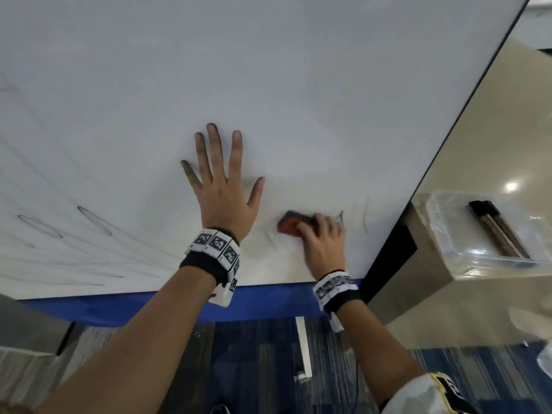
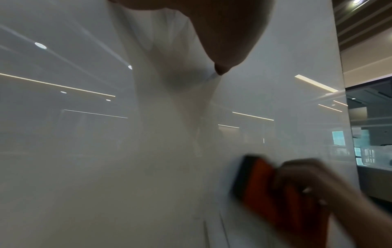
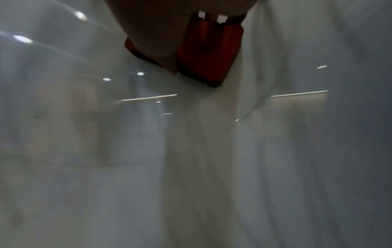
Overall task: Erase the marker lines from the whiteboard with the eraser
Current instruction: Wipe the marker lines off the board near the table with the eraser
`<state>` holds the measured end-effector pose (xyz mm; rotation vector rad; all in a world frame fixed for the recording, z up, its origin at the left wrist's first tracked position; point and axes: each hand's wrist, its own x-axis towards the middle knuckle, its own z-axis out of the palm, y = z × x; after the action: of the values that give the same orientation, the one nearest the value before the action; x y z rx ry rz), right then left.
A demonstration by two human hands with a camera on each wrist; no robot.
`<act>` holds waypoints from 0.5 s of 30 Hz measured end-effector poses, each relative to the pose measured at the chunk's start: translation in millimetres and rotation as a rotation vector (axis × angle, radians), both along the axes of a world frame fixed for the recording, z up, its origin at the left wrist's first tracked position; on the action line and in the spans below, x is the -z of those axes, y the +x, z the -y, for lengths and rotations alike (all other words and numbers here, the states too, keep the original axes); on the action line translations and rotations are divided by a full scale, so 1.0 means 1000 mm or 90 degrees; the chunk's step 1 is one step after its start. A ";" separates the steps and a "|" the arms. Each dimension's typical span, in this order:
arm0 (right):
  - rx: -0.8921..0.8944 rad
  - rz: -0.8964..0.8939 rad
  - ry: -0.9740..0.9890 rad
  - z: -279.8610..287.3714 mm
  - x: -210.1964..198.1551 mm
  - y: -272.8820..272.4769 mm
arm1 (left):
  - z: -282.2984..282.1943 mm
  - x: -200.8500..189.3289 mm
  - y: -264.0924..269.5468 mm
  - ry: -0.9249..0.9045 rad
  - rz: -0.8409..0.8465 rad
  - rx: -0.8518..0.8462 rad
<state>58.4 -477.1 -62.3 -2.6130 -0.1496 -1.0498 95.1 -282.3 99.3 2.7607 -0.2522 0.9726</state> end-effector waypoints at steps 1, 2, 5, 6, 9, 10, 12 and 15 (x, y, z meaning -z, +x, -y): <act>0.036 0.000 0.075 0.021 -0.008 -0.002 | 0.000 0.001 0.001 0.001 0.002 0.000; 0.076 0.009 0.160 0.041 -0.016 -0.003 | 0.000 0.001 0.001 0.000 0.002 -0.003; 0.175 0.080 0.396 0.067 -0.034 -0.001 | 0.006 0.002 0.000 -0.015 -0.011 -0.016; 0.198 0.095 0.456 0.056 -0.034 0.004 | 0.009 0.002 -0.001 -0.019 -0.017 -0.020; 0.196 0.059 0.496 -0.005 -0.019 0.008 | 0.019 0.003 -0.004 -0.049 -0.025 -0.035; 0.171 0.019 0.452 -0.023 -0.009 0.004 | 0.023 0.004 -0.006 -0.064 -0.031 -0.036; 0.116 -0.039 0.337 -0.035 0.010 -0.006 | 0.027 0.005 -0.007 -0.081 -0.039 -0.040; 0.113 -0.015 0.301 0.006 0.007 -0.007 | 0.026 0.008 -0.006 -0.069 -0.036 -0.039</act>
<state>51.8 -483.3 -69.6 -2.2333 0.3066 -0.9681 88.9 -308.2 91.4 2.7068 -0.1029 0.8936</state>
